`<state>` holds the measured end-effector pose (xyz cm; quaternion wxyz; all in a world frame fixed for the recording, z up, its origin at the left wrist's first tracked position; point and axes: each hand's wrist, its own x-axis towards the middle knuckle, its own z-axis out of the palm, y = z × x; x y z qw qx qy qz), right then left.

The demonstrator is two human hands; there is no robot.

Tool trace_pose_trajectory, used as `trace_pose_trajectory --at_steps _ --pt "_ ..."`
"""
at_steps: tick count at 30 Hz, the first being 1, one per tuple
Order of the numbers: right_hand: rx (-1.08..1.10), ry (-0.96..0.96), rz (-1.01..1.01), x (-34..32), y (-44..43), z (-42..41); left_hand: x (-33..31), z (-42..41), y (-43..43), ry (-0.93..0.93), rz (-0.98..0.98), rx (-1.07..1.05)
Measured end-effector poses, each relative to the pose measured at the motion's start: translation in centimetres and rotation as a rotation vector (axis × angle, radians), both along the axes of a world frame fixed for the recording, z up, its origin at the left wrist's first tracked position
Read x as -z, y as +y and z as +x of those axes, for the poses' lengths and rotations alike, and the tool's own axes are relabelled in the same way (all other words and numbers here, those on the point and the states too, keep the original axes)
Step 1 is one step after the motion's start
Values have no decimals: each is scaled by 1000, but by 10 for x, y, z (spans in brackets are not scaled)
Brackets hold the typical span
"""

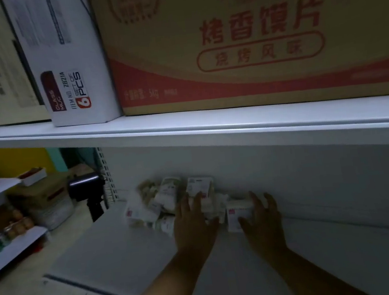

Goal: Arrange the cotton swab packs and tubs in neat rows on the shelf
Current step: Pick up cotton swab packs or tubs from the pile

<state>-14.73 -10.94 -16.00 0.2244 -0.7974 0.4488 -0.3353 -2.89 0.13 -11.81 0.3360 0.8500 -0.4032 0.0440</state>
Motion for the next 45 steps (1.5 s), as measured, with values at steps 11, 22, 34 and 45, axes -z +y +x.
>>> trace_pose_trajectory --at_steps 11,22,34,45 --pt "167 -260 60 -4 24 -15 1 20 -37 102 -161 -29" --pt "161 -960 895 -23 43 -61 -4 2 -7 430 -444 296" --pt "-17 -1115 719 -68 51 -245 -45 -180 -9 1007 -318 636" --pt "204 -1046 453 -107 59 -481 -77 -421 -38 929 -310 869"
